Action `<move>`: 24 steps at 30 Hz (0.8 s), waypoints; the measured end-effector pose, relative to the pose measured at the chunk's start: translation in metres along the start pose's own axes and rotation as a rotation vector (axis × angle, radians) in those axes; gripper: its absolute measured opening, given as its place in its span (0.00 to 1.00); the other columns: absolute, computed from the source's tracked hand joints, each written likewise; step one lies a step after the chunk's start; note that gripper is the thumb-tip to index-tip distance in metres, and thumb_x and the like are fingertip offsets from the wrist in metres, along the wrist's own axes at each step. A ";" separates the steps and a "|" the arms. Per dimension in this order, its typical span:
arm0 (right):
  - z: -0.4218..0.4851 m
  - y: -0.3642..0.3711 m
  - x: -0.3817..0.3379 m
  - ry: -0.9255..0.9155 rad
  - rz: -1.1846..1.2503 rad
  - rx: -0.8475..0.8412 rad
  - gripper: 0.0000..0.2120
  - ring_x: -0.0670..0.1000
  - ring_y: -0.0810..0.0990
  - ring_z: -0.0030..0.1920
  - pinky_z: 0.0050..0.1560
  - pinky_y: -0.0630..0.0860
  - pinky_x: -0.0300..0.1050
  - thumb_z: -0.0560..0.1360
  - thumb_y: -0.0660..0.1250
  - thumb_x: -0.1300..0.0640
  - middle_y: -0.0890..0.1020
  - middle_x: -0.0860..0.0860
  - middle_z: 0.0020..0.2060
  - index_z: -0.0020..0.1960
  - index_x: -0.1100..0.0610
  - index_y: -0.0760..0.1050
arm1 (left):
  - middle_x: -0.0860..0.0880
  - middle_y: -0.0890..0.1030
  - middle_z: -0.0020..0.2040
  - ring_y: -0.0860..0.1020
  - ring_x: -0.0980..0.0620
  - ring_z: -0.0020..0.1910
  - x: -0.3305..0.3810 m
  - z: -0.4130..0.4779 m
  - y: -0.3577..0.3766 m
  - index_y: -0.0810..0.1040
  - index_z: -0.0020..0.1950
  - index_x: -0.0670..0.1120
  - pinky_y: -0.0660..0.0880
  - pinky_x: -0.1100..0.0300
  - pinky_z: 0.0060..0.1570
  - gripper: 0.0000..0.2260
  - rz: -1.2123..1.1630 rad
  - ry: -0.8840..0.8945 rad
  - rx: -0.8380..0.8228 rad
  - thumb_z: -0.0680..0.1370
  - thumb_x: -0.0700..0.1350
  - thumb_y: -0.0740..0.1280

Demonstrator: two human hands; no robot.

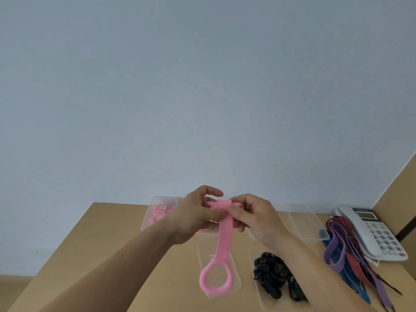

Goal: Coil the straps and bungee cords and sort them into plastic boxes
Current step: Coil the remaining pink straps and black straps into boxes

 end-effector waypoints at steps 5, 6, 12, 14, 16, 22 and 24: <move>0.002 -0.002 -0.001 -0.065 -0.001 -0.029 0.07 0.49 0.79 0.35 0.35 0.75 0.40 0.76 0.71 0.63 0.83 0.52 0.37 0.53 0.56 0.82 | 0.32 0.82 0.56 0.81 0.34 0.57 0.001 -0.003 0.006 0.76 0.63 0.33 0.75 0.37 0.61 0.15 0.028 -0.059 -0.151 0.77 0.35 0.69; 0.002 -0.002 -0.001 -0.074 -0.014 -0.032 0.08 0.48 0.79 0.36 0.36 0.75 0.39 0.75 0.71 0.64 0.83 0.50 0.38 0.53 0.55 0.82 | 0.32 0.82 0.55 0.81 0.34 0.57 0.001 -0.002 0.005 0.75 0.63 0.31 0.75 0.36 0.61 0.15 0.030 -0.066 -0.129 0.77 0.34 0.68; 0.004 -0.002 -0.004 -0.176 -0.151 0.000 0.13 0.45 0.82 0.46 0.50 0.78 0.39 0.74 0.72 0.66 0.84 0.46 0.46 0.53 0.51 0.81 | 0.29 0.80 0.55 0.77 0.29 0.60 0.001 0.003 -0.001 0.73 0.59 0.29 0.74 0.35 0.62 0.15 -0.002 -0.098 -0.096 0.74 0.31 0.69; 0.004 -0.002 -0.004 -0.205 -0.219 0.003 0.15 0.45 0.81 0.47 0.50 0.77 0.38 0.73 0.73 0.66 0.84 0.45 0.47 0.54 0.48 0.81 | 0.32 0.82 0.53 0.78 0.30 0.59 0.003 0.001 -0.002 0.78 0.53 0.37 0.76 0.38 0.61 0.10 -0.030 -0.096 -0.116 0.73 0.37 0.72; 0.003 -0.003 -0.003 -0.227 -0.255 0.008 0.16 0.45 0.81 0.47 0.50 0.77 0.38 0.73 0.73 0.65 0.83 0.44 0.47 0.54 0.46 0.80 | 0.32 0.82 0.54 0.80 0.30 0.57 0.004 0.002 -0.002 0.79 0.50 0.40 0.77 0.39 0.60 0.08 -0.052 -0.083 -0.127 0.74 0.41 0.73; 0.009 -0.005 -0.001 -0.092 -0.044 -0.050 0.17 0.48 0.83 0.46 0.50 0.81 0.46 0.67 0.74 0.59 0.83 0.45 0.44 0.53 0.45 0.79 | 0.31 0.81 0.48 0.81 0.31 0.49 0.000 0.012 -0.002 0.76 0.54 0.37 0.73 0.31 0.60 0.18 -0.042 0.022 -0.007 0.68 0.37 0.78; 0.011 -0.005 0.000 -0.042 0.007 -0.054 0.19 0.48 0.82 0.43 0.44 0.79 0.42 0.67 0.75 0.52 0.83 0.45 0.43 0.57 0.48 0.78 | 0.36 0.80 0.45 0.81 0.31 0.48 0.003 0.014 -0.003 0.76 0.54 0.37 0.73 0.32 0.59 0.18 -0.034 0.068 0.001 0.68 0.36 0.78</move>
Point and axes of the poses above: each hand's wrist, its own z-axis towards the middle knuckle, its own y-axis out of the palm, x = y × z, the point moved 3 cm from there along z, towards the middle knuckle
